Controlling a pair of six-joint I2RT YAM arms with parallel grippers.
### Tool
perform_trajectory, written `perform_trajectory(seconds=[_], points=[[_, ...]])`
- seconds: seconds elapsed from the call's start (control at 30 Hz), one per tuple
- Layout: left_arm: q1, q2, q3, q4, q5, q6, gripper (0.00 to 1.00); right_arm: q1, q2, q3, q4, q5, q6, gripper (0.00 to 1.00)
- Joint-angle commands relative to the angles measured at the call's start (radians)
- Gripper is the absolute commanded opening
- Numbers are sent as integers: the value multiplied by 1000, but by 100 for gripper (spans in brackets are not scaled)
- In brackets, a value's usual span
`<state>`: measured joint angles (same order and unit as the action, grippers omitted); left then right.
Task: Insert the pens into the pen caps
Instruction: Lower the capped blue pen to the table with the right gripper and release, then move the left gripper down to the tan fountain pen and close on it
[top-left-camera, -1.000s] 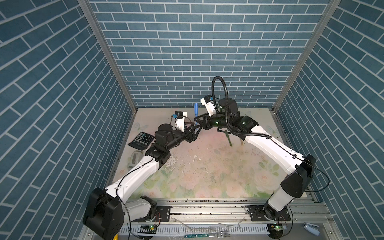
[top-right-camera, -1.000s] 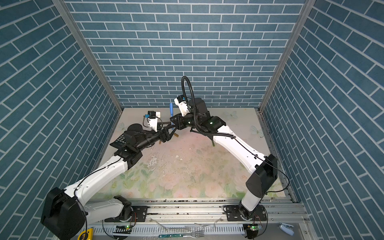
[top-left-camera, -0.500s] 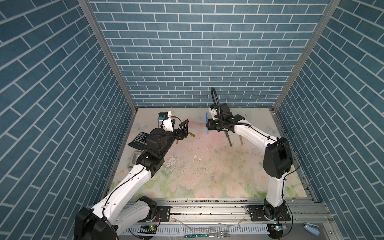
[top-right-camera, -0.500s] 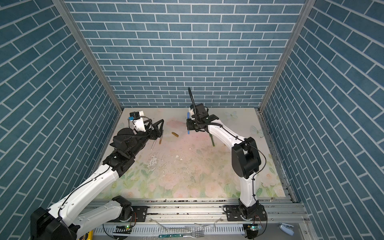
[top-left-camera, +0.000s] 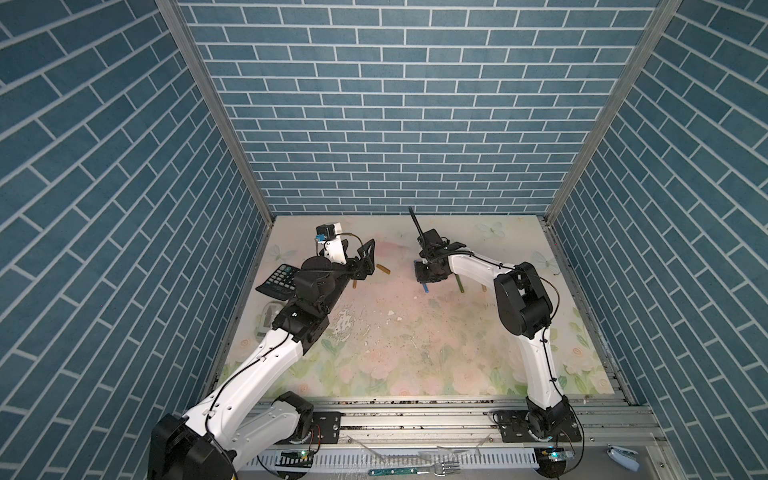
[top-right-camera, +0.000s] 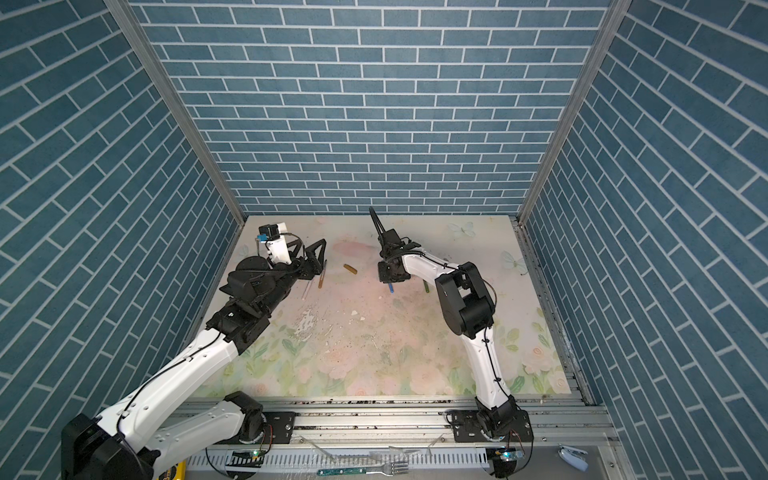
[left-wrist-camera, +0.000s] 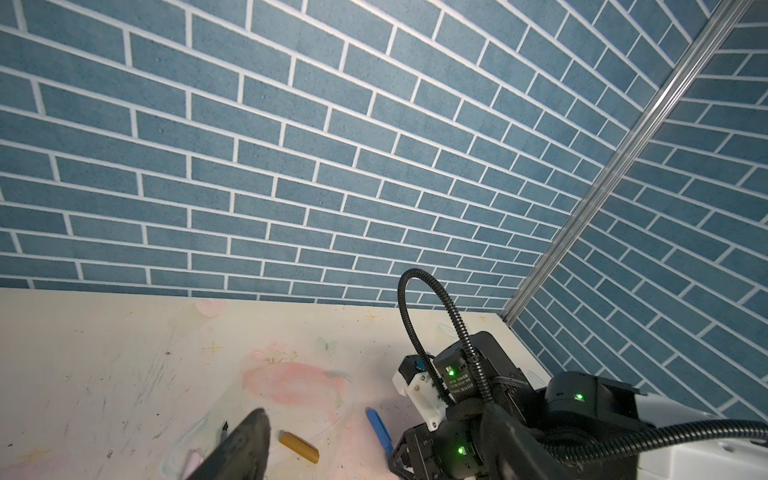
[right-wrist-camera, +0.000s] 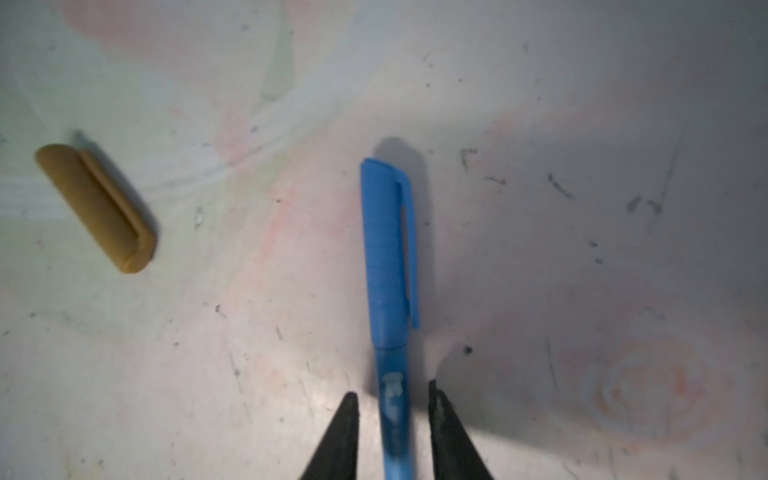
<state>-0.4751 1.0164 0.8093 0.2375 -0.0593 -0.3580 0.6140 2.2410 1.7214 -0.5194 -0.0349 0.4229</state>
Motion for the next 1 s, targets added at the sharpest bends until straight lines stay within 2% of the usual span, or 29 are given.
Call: perform_trajectory(seconds=[0.0,0.1,0.3,0.4,0.6,0.73,0.97], points=[[3,-5,-18,2,0,8,81,-3,30,2,-39,91,18,40],[3,-4,-18,3,-3,12,81,-3,8,-18,-35,100,18,42],[2,24,-7,-21,-22,22,81,-2,-113,-5,-19,24,8,43],[5,64,21,-84,-57,20,80,2,-166,16,-30,28,-15,45],[23,266,195,-399,-195,25,75,14,-267,-27,-20,21,-44,45],[64,400,283,-524,-173,34,74,16,-336,-105,9,2,-46,38],[139,593,413,-683,-103,61,70,15,-449,-273,74,36,-50,36]])
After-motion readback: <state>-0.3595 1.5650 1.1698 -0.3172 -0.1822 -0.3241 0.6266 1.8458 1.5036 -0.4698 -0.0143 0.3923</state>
